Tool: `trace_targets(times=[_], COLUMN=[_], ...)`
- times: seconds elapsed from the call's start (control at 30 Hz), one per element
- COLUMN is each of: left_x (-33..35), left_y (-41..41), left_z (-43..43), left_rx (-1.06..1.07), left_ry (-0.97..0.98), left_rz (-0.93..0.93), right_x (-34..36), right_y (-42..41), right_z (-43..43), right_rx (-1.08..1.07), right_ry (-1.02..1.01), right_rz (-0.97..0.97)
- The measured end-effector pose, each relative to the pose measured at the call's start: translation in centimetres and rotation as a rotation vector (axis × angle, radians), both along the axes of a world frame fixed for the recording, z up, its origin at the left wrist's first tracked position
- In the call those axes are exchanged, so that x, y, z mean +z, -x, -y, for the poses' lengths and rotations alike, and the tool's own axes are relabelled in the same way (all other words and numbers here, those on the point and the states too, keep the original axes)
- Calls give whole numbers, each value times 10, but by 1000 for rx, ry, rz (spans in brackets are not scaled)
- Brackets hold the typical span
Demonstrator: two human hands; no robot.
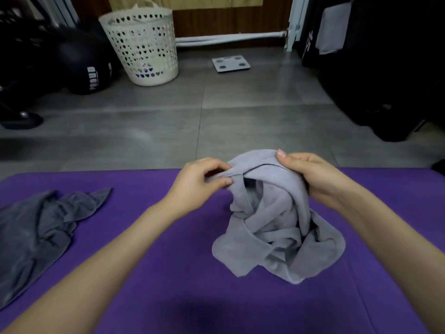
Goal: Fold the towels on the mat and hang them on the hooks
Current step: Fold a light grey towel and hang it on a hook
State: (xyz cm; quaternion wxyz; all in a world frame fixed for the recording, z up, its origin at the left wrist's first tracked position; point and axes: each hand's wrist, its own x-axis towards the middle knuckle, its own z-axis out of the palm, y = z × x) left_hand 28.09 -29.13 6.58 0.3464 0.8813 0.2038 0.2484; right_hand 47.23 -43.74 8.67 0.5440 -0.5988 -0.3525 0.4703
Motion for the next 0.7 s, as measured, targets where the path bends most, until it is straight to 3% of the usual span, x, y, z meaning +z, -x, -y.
trace_targets(times=[0.1, 0.2, 0.33, 0.47, 0.7], left_x=[41, 88, 148, 206, 239], left_y=[-2, -10, -24, -32, -21], left_z=[-12, -22, -27, -32, -48], left_rx=[-40, -89, -65, -76, 8], left_ry=[11, -168, -341, -397, -579], left_rz=[-80, -188, -277, -244, -289], right_x=[7, 1, 3, 22, 23], right_y=[-13, -15, -4, -6, -25], right_z=[2, -2, -12, -28, -32], right_rx=[35, -65, -197, -306, -330], right_ry=[10, 79, -62, -209, -104], right_rz=[202, 578, 902, 802, 651])
